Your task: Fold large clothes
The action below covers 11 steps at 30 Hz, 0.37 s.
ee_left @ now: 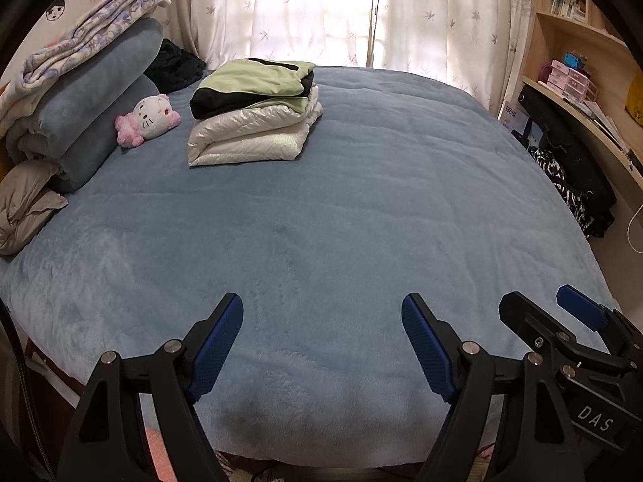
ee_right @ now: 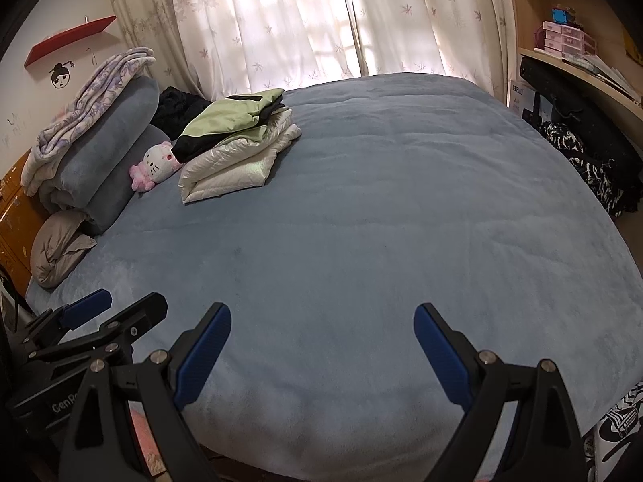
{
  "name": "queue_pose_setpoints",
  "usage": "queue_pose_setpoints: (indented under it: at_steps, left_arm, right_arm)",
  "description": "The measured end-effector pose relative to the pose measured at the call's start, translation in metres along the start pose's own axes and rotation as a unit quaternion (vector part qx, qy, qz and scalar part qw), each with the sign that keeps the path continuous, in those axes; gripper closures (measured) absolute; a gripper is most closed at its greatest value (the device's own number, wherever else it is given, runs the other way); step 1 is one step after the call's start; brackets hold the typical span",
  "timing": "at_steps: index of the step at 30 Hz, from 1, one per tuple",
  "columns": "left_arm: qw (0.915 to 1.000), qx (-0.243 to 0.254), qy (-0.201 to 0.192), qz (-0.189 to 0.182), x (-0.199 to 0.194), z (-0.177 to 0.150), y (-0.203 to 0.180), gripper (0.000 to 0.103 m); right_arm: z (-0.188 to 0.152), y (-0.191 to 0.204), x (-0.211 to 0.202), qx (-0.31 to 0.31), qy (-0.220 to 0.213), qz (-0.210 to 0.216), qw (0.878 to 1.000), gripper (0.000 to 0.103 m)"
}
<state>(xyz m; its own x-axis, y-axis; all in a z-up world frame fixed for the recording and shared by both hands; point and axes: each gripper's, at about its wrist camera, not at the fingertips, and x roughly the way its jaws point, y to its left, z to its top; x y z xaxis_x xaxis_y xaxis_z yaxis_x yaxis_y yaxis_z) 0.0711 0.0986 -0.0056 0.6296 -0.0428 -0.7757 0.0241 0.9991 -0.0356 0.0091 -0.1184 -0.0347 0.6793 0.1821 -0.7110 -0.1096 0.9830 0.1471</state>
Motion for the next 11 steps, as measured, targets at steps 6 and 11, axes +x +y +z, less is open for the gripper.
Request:
queue_pose_setpoints:
  at_steps: [6,11]
  left_arm:
    - [1.0,-0.001,0.007,0.001,0.0036,-0.0001,0.0027,0.024]
    - [1.0,-0.002,0.01,0.0,0.0052,-0.0003,0.0044,0.024]
  right_arm:
    - [-0.0018,0.0014,0.0004,-0.003,0.004,-0.001,1.0,0.01]
    - [-0.0027,0.0026,0.0001,-0.003,0.007,-0.004,1.0,0.01]
